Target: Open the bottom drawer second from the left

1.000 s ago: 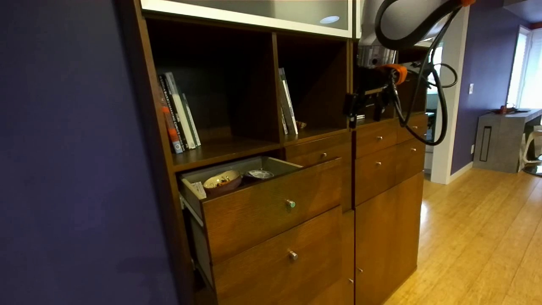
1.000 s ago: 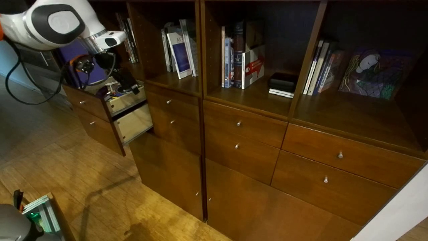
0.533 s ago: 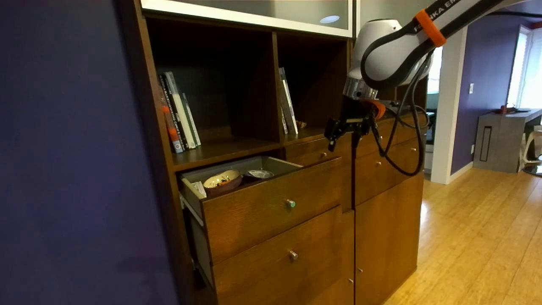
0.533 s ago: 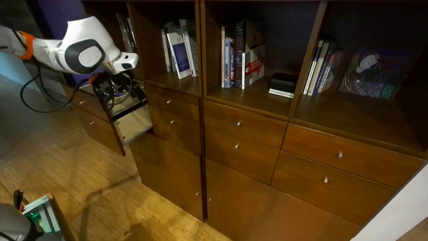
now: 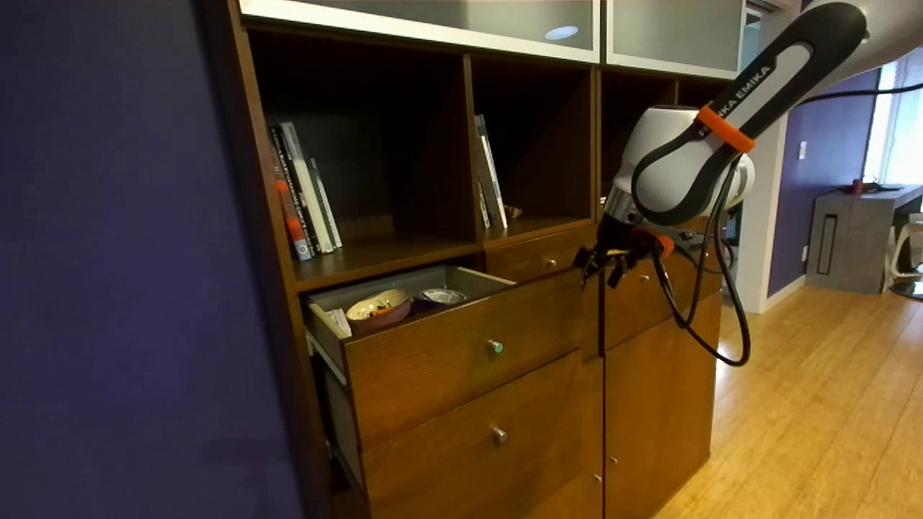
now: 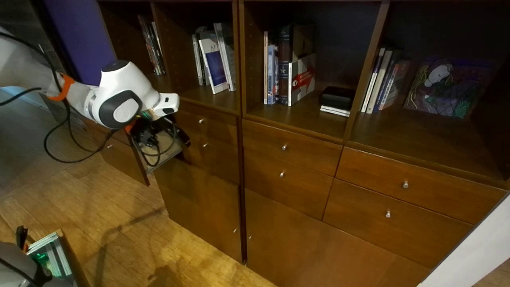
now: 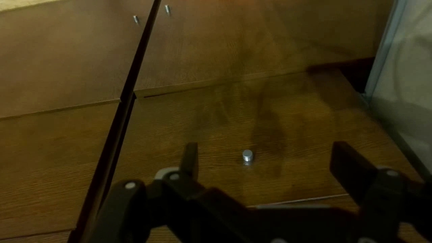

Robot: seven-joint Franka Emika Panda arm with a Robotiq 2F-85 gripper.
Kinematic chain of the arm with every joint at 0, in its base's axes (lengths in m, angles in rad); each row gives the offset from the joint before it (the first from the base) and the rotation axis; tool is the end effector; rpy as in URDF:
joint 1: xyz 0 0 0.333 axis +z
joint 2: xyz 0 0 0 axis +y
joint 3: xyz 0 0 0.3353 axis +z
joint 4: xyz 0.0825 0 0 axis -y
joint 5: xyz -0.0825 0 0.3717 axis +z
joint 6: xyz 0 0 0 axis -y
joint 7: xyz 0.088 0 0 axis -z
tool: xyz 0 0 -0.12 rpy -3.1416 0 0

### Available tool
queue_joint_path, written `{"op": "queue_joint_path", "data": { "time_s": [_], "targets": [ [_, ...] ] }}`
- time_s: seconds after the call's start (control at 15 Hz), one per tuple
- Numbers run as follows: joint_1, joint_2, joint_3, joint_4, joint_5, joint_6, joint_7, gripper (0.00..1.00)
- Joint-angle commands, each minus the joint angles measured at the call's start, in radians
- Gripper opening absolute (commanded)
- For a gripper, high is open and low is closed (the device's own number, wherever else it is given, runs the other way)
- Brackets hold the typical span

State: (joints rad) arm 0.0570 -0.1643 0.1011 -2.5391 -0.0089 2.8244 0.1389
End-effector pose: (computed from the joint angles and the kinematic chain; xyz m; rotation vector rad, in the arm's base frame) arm 0.4693 0.0756 0.3966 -3.0192 -0.0444 -0.6863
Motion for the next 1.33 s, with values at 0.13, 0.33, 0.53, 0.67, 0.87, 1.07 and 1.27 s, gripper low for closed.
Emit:
{"op": "queue_joint_path", "data": {
  "time_s": [0.13,0.33,0.53,0.67,0.87,1.07,1.27],
  "targets": [
    [0.002,0.044,-0.018,0.002,0.004,0.052,-0.054,1.0],
    [0.003,0.052,-0.018,0.004,0.004,0.054,-0.059,1.0],
    [0.014,0.08,-0.023,0.031,0.019,0.052,-0.103,1.0],
    [0.027,0.133,-0.029,0.078,0.04,0.049,-0.173,1.0],
    [0.029,0.212,-0.023,0.152,0.112,0.037,-0.285,1.0],
    [0.007,0.292,-0.005,0.225,0.201,0.03,-0.392,1.0],
    [-0.027,0.35,0.026,0.281,0.312,0.022,-0.507,1.0]
  ]
}}
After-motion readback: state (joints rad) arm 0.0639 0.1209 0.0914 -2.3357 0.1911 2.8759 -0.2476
